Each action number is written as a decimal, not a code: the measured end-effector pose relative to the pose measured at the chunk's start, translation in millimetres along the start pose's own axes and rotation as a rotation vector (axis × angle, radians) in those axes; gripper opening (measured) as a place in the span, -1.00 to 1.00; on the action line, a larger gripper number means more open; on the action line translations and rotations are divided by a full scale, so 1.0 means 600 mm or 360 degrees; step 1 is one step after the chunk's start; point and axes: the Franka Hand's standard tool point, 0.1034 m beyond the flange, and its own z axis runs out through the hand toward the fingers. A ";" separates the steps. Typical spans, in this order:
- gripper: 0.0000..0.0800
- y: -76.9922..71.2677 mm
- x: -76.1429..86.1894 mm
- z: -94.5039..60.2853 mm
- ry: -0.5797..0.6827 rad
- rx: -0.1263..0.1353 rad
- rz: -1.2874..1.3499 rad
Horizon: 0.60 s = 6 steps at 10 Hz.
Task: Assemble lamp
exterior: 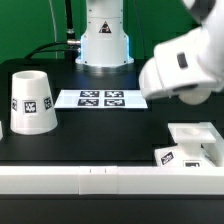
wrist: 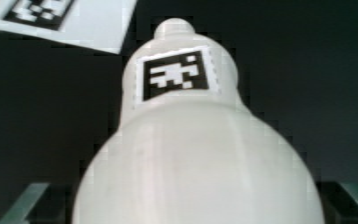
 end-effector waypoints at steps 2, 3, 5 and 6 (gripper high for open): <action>0.45 0.000 0.009 -0.016 0.0114 -0.0002 0.0003; 0.45 0.000 0.009 -0.013 0.0106 -0.0002 0.0004; 0.45 0.000 0.036 -0.034 0.0347 -0.0007 0.0005; 0.45 0.008 0.046 -0.035 0.0510 -0.0020 -0.0036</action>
Offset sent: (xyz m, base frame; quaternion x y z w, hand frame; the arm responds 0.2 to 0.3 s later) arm 0.0000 0.0000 0.0000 0.0000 0.0650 0.0000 0.9979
